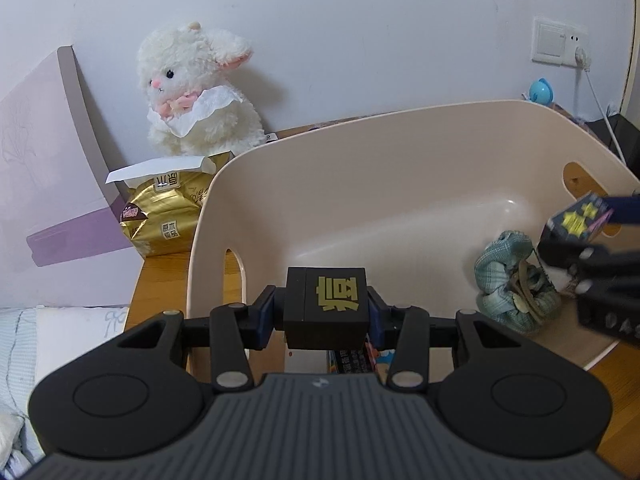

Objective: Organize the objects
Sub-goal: 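Drop the star box into the bin with the right tool while the left drops the black cube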

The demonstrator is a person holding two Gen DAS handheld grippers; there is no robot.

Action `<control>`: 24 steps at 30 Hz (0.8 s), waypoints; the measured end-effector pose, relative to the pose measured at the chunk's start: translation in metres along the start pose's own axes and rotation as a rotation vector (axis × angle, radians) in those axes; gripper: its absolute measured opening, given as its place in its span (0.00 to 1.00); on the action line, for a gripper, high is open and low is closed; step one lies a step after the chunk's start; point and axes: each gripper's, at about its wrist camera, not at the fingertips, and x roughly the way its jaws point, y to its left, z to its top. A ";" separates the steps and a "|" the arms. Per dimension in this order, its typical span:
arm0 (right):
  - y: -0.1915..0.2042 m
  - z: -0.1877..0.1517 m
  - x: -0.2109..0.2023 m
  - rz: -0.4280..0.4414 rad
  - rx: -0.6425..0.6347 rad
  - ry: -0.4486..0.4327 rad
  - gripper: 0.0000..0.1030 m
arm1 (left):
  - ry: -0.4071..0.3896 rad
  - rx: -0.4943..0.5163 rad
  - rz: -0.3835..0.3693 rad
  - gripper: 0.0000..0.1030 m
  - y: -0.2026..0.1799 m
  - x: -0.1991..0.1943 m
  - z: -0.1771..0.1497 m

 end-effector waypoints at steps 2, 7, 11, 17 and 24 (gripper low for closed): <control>0.000 -0.002 0.001 0.005 0.002 0.000 0.59 | -0.002 -0.003 -0.009 0.46 0.001 -0.001 0.001; -0.008 -0.004 -0.018 0.004 0.014 -0.058 0.75 | -0.050 -0.013 -0.006 0.76 0.007 -0.019 0.002; -0.015 -0.009 -0.044 0.006 0.011 -0.119 0.86 | -0.086 -0.040 -0.027 0.80 0.016 -0.044 0.001; -0.018 -0.027 -0.088 -0.003 -0.001 -0.176 1.00 | -0.100 -0.061 -0.069 0.82 0.019 -0.089 -0.023; -0.009 -0.059 -0.133 0.015 -0.012 -0.213 1.00 | -0.150 -0.112 -0.056 0.83 0.017 -0.134 -0.068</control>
